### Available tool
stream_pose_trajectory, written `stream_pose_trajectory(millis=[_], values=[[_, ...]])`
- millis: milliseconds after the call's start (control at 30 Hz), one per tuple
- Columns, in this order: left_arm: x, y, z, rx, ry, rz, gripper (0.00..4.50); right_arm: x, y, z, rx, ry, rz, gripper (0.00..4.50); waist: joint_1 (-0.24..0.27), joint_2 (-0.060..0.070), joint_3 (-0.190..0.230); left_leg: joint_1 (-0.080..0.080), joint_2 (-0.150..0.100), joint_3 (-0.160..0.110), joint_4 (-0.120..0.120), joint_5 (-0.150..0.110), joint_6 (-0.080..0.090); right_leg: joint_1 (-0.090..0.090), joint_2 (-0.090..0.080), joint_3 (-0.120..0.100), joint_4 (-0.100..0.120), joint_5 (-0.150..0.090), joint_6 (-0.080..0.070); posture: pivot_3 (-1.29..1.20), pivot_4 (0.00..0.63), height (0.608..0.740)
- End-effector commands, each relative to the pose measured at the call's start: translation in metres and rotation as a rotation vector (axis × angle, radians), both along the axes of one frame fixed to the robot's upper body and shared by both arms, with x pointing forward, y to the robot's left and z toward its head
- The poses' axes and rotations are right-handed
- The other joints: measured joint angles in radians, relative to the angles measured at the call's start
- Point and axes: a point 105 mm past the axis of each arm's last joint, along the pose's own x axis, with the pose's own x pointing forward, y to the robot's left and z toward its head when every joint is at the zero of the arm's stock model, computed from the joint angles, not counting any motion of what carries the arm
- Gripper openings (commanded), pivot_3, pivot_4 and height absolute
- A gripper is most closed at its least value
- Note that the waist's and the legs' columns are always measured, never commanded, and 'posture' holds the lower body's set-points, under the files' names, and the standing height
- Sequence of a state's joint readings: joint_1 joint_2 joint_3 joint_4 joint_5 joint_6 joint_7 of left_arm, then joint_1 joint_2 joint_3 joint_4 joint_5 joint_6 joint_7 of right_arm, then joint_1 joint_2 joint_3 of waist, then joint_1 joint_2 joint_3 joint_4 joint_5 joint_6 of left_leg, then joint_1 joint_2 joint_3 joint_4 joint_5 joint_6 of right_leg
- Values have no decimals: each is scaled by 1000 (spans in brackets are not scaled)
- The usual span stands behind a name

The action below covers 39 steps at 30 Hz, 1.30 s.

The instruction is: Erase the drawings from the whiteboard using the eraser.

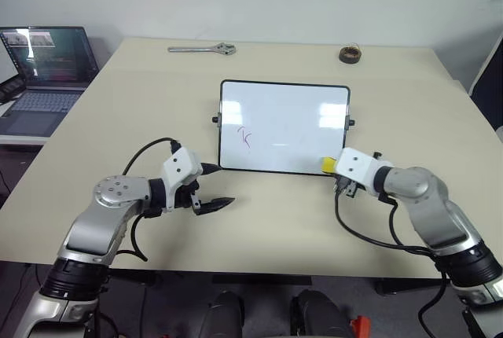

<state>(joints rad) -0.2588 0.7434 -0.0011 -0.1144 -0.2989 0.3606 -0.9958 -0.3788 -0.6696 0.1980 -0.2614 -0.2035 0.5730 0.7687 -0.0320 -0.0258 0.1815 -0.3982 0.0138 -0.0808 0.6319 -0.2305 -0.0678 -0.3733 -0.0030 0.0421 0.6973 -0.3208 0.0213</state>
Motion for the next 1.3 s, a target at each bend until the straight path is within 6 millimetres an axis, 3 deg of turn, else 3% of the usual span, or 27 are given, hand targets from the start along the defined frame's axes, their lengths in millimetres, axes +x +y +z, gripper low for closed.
stream_pose_trajectory(millis=[33,133,333,467,700,867,1100,1300], values=[[8,14,21,-65,-111,102,4500,-8,4,28,143,-37,-1,1086,0,0,0,0,0,0,0,0,0,0,0,0,0,0,0,0,150,740],[9,27,25,-136,-123,197,4500,-17,19,40,384,2,19,1084,-3,0,0,0,1,0,-1,0,0,0,-1,0,-1,0,0,0,150,740],[-5,50,23,-161,-99,300,4500,-31,31,49,534,-22,106,1084,-2,0,0,0,1,0,-2,0,0,0,-2,0,-2,0,0,0,150,740],[-3,62,31,-254,-113,411,4500,-39,47,43,568,25,181,1084,-1,1,0,0,1,0,-2,0,0,0,-2,0,-2,0,0,0,150,740],[-8,55,37,-248,-122,425,4500,-36,70,38,575,46,234,1084,-1,0,0,0,1,0,-2,0,0,0,-2,0,-2,0,0,0,150,740],[-9,52,37,-187,-120,415,4500,-22,85,50,510,-39,264,1084,-4,1,0,1,1,0,-2,0,0,0,-2,0,-1,0,0,0,150,740],[-8,45,36,-144,-111,371,4500,18,167,69,294,-219,459,1083,-22,1,1,1,0,1,-3,0,0,-1,0,0,-1,0,-1,0,150,740],[-4,43,36,-141,-119,362,4500,57,204,76,227,-284,445,1070,-19,0,1,-1,1,1,-3,0,-1,-2,-2,-1,-2,-1,-1,0,150,740]])
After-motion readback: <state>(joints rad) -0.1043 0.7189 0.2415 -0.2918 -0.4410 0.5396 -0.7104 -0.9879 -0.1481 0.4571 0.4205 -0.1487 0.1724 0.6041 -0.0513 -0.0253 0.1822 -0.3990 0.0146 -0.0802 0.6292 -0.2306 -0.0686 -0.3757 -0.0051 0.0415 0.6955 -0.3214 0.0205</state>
